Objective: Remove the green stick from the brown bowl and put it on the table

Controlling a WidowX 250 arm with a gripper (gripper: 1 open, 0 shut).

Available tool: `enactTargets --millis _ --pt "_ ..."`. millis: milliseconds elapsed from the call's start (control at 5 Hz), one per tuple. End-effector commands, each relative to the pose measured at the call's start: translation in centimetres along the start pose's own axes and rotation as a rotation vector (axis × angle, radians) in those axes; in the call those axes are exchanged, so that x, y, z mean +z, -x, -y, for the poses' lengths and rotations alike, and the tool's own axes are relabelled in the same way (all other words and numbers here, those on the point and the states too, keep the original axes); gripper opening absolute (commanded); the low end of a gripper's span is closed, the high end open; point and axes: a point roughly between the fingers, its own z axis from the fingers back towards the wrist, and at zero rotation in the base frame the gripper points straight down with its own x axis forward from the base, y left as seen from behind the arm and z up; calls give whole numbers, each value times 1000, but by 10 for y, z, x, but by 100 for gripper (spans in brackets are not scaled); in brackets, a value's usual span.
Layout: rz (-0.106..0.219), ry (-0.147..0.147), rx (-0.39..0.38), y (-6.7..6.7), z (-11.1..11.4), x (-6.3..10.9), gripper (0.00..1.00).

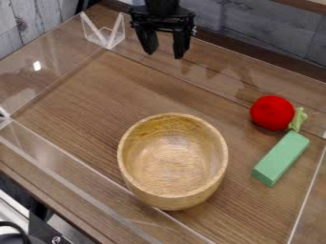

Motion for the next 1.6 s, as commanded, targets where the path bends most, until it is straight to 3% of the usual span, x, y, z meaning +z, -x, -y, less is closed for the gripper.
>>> enactTargets --millis 0,200,400,1000,1400 --pt "-1 -2 -53 -1 14 3 100" --pt "-18 10 -123 7 45 2 100" --pt "-12 17 -166 13 82 0 100" --pt "41 16 -188 47 189 4 100" --pt "71 0 -126 68 184 -29 100"
